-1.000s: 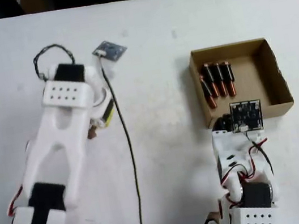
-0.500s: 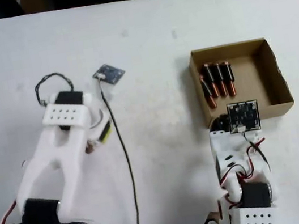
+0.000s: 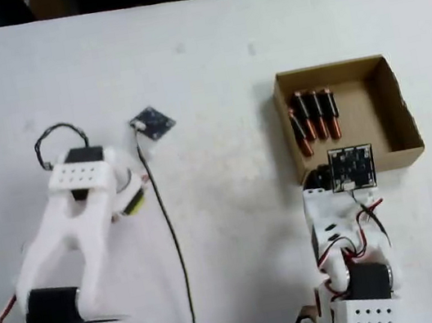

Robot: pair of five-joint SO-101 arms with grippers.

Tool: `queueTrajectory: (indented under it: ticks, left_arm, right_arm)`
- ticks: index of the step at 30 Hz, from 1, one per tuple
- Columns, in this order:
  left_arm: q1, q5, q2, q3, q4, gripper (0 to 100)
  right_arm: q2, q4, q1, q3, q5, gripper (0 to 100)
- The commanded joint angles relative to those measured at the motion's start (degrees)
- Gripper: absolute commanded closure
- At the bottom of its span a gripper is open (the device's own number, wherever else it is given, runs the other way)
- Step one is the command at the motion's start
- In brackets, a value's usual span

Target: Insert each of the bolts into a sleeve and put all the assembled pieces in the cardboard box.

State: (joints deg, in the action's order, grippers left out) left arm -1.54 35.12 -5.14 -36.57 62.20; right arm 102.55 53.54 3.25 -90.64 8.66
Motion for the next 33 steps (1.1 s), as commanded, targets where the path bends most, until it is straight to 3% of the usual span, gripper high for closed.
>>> queueTrajectory:
  ticks: [1, 7, 13, 19, 28, 33]
  left_arm:
    - [-0.31, 0.35, -2.77, -3.78, -8.7, 98]
    - [-0.22, 0.35, -2.77, -10.55, -18.73, 98]
    - [-0.22, 1.49, -2.77, -11.69, -18.37, 98]
    - [-0.4, 15.21, -3.12, -11.25, -15.56, 98]
    - [-0.22, 22.77, -3.12, -11.25, -15.56, 98]
    - [-0.48, 22.95, -3.21, -11.16, -15.56, 98]
  right_arm:
    - [0.66, -1.63, -0.57, 0.35, -0.18, 96.4]
    - [0.66, -1.54, -0.57, 0.26, -0.18, 96.4]
    - [0.66, -1.54, -0.57, 0.26, -0.18, 96.4]
    - [0.66, -1.54, -0.57, 0.26, -0.18, 96.4]
    - [0.66, -1.54, -0.57, 0.26, -0.18, 96.4]
    - [0.66, -1.54, -0.57, 0.26, -0.18, 96.4]
